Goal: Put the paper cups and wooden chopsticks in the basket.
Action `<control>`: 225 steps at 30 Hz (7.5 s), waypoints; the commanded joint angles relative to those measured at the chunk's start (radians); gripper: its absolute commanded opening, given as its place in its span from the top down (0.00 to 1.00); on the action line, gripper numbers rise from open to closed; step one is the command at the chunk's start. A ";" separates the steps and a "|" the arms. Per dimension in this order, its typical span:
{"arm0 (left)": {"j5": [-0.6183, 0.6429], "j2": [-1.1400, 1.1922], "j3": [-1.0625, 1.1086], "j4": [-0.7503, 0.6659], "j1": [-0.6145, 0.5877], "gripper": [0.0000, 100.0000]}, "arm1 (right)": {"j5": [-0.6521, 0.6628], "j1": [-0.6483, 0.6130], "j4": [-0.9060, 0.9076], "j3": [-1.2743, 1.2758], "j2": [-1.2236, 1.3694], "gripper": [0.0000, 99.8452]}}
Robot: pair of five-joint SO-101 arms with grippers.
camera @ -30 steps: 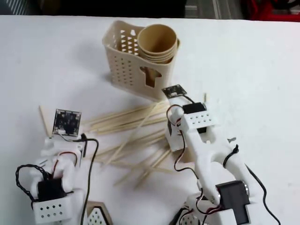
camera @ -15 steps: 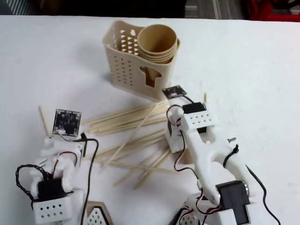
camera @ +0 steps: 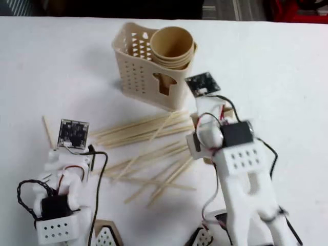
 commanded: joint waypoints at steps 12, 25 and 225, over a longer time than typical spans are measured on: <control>-0.008 -0.010 -0.005 -0.018 -0.007 0.81 | 0.002 -0.008 -0.708 -0.092 -0.194 0.62; -0.008 -0.010 -0.005 -0.018 -0.007 0.81 | 0.000 -0.113 -1.310 -0.097 0.206 0.62; -0.006 -0.010 0.023 -0.071 -0.007 0.81 | -0.157 -0.199 -0.835 -0.885 0.430 0.98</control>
